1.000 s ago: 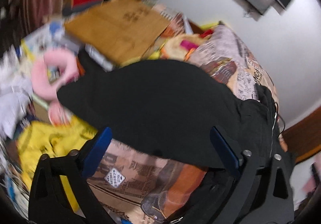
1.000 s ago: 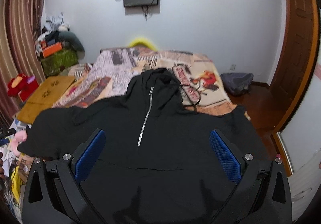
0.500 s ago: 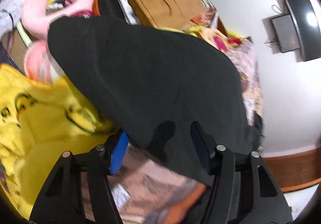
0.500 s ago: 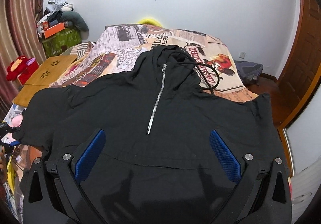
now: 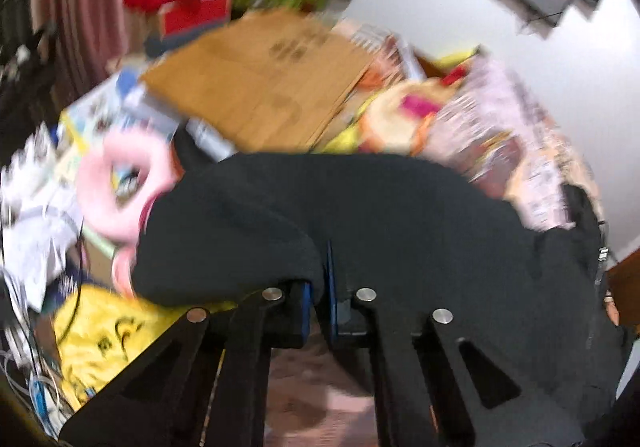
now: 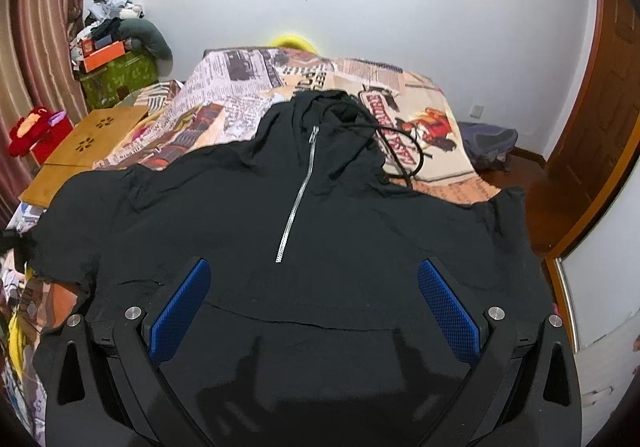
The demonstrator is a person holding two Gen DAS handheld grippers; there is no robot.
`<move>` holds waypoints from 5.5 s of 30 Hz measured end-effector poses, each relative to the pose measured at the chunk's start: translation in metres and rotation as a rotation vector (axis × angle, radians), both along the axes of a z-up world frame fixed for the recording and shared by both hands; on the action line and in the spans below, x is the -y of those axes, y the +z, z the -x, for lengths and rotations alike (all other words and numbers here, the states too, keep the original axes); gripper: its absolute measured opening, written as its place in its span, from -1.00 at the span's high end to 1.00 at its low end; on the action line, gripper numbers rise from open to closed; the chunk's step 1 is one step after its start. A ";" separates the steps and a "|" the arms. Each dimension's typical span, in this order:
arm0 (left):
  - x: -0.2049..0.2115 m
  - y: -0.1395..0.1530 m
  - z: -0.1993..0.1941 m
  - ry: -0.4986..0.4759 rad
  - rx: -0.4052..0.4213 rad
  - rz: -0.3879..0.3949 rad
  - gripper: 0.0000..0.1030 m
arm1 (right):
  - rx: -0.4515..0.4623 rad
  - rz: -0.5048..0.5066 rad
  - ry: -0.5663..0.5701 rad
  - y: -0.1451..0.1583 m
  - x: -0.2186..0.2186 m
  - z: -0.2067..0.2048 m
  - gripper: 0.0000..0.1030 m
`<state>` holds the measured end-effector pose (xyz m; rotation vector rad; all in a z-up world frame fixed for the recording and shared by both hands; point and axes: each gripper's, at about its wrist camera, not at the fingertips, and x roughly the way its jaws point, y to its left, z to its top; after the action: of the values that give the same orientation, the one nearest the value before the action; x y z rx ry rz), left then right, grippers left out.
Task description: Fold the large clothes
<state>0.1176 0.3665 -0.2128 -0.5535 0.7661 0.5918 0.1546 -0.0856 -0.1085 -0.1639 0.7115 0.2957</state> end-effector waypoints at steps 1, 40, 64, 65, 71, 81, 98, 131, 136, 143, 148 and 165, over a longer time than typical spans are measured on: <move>0.007 0.015 -0.004 -0.017 0.027 -0.025 0.91 | 0.007 0.000 0.003 0.002 0.000 0.001 -1.00; 0.412 0.024 -0.170 -1.070 -0.111 -0.002 0.87 | 0.022 0.034 -0.072 -0.013 0.069 -0.004 -1.00; 0.255 0.096 -0.096 -0.815 -0.029 -0.246 -0.26 | -0.007 0.117 0.153 -0.007 -0.014 -0.006 -0.99; 0.246 0.094 -0.094 -0.800 -0.032 -0.247 -0.26 | -0.013 0.130 0.174 -0.009 -0.023 -0.008 -0.99; 0.205 0.075 -0.082 -0.726 -0.083 -0.258 -0.26 | -0.061 0.183 0.289 -0.028 -0.073 -0.025 -0.98; 0.189 0.039 -0.078 -0.715 -0.142 -0.258 -0.26 | -0.157 0.292 0.346 -0.080 -0.138 -0.054 -0.80; 0.212 0.036 -0.086 -0.716 -0.126 -0.254 -0.26 | -0.129 0.268 0.337 -0.069 -0.118 -0.055 0.57; 0.294 -0.016 -0.115 -0.811 -0.267 -0.213 -0.27 | -0.326 -0.142 -0.069 -0.054 0.112 -0.082 0.62; 0.296 -0.013 -0.114 -0.804 -0.269 -0.228 -0.28 | -0.268 -0.104 -0.108 -0.041 0.120 -0.065 0.57; 0.304 0.008 -0.113 -0.809 -0.222 -0.240 -0.28 | -0.140 -0.046 -0.148 -0.004 0.147 -0.035 0.51; 0.323 0.034 -0.112 -0.833 -0.152 -0.295 -0.28 | -0.041 -0.068 -0.282 0.017 0.187 -0.021 -0.32; 0.377 0.041 -0.121 -0.953 -0.092 -0.251 -0.30 | -0.449 -0.597 -0.603 -0.100 0.330 -0.027 -0.42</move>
<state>0.2389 -0.0104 -0.1722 0.1034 0.9214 -0.1777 0.1816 -0.4158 -0.2083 0.6971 1.0451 -0.0502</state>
